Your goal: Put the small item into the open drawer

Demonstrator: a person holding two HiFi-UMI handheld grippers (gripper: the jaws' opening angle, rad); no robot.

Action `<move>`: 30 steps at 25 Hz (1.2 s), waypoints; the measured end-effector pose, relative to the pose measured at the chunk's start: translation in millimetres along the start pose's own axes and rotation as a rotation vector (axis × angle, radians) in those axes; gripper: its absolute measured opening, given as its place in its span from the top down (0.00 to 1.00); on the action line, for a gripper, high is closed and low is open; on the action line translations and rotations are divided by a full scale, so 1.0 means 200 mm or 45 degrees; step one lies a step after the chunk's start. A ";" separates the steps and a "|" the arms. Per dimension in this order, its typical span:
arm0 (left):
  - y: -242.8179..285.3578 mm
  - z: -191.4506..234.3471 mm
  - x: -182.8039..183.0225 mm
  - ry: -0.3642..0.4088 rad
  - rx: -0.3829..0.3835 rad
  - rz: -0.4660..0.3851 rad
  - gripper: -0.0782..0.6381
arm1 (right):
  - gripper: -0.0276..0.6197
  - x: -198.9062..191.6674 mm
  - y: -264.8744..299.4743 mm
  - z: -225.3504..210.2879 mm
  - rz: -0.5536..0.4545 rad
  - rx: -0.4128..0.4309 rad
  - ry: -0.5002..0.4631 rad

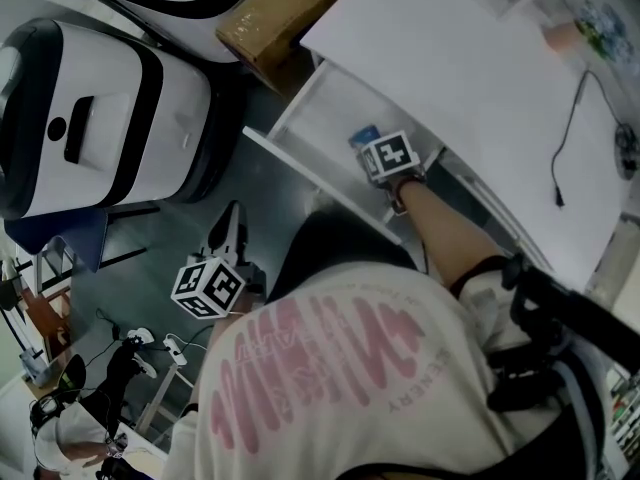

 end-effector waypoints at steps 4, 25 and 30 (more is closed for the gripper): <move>-0.04 0.01 -0.01 -0.006 0.025 -0.006 0.85 | 0.54 -0.07 0.00 0.01 0.094 -0.033 -0.007; -0.04 -0.01 -0.06 -0.024 0.035 -0.029 0.85 | 0.50 -0.13 0.06 0.05 0.191 -0.003 -0.057; -0.02 -0.03 -0.06 0.037 0.037 -0.016 0.85 | 0.48 -0.12 0.09 0.05 0.184 0.028 -0.039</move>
Point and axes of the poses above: the fingertips, and each gripper's own axes: y forward along the fingers, z to its left, x out of its top, the point moved 1 cm from there along -y, backward along the fingers, and after that the axes turned 1 degree about -x, right-handed, at the moved point
